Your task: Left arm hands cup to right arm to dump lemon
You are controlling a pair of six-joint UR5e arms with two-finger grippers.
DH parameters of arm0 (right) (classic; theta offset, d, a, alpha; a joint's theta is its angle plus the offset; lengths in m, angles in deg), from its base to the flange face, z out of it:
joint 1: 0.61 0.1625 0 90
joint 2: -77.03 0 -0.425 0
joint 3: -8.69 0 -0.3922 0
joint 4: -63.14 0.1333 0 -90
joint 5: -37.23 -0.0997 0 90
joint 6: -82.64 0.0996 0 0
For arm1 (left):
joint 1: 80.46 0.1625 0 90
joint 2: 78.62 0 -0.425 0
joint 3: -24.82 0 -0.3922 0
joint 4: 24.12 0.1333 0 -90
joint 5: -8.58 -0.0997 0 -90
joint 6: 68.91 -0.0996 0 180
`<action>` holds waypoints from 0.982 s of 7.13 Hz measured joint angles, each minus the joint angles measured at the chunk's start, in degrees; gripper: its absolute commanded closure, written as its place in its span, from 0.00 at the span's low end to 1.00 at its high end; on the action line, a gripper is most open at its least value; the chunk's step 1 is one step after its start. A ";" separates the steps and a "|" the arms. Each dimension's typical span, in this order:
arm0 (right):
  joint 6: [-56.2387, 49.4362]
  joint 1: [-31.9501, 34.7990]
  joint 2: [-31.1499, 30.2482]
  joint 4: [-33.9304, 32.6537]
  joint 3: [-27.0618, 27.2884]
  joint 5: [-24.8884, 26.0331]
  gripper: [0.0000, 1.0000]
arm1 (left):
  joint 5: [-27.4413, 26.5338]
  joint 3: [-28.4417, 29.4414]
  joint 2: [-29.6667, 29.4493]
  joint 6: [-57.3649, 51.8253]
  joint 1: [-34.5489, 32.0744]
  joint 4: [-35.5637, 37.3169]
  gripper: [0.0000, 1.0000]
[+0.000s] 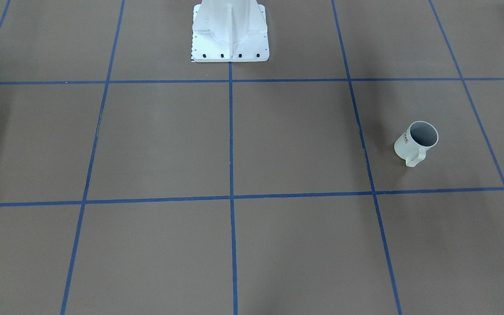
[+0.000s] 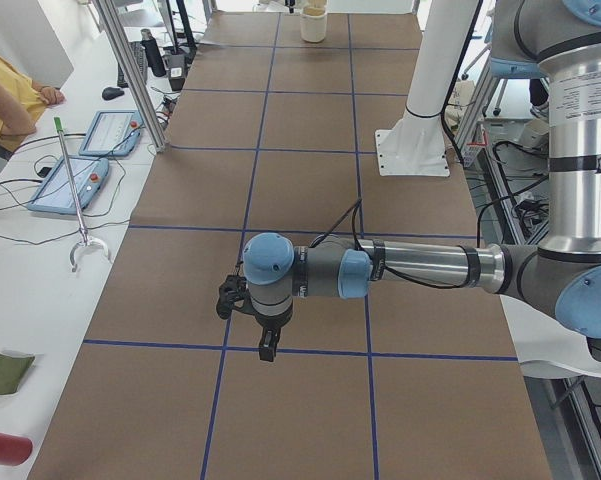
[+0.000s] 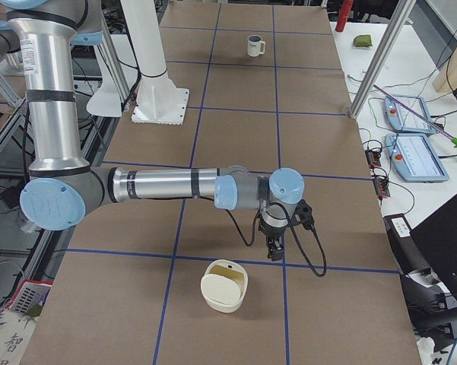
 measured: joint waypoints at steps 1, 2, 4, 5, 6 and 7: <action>-0.01 -0.02 0.03 0.08 0.00 0.00 0.00 | 0.00 -0.02 -0.02 0.04 0.00 0.00 0.00; -0.01 -0.02 0.03 0.30 0.00 0.00 0.00 | 0.00 -0.03 -0.06 0.06 0.00 0.00 0.00; -0.01 -0.01 0.04 0.64 0.00 0.00 0.00 | 0.00 -0.06 -0.20 0.07 0.00 0.00 0.00; -0.01 -0.02 0.05 0.68 0.00 0.00 0.00 | 0.00 -0.09 -0.25 0.07 0.00 0.00 0.00; -0.01 -0.03 0.06 0.69 0.00 0.00 0.00 | 0.00 -0.09 -0.31 0.07 0.00 0.00 0.00; -0.01 -0.03 0.06 0.70 0.00 0.00 0.00 | 0.00 -0.08 -0.35 0.07 0.00 0.00 0.00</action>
